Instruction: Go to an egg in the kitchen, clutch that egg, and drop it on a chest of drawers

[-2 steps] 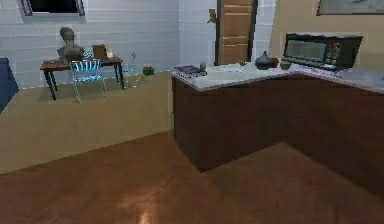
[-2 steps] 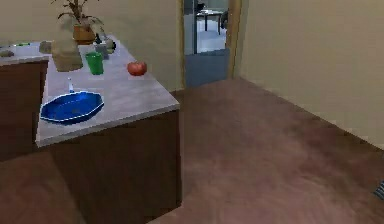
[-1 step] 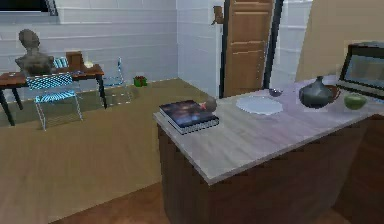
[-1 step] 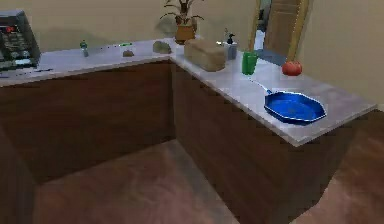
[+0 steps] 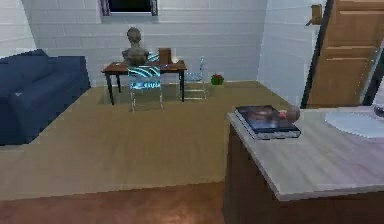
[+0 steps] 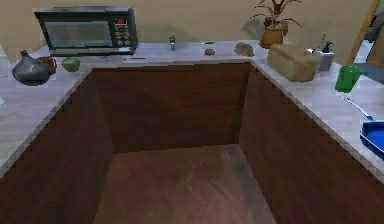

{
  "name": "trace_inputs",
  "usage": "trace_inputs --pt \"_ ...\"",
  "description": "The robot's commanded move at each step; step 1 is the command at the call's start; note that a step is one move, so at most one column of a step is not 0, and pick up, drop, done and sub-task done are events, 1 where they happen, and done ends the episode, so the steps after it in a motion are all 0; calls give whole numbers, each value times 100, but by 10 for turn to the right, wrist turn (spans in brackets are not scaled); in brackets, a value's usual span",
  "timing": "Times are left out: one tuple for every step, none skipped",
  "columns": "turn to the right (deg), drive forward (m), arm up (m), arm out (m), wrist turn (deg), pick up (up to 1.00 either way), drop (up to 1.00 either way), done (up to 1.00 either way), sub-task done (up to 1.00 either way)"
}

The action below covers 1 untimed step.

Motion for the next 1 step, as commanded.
trace_inputs --pt "0 5 0 0 0 0 0 0 0"
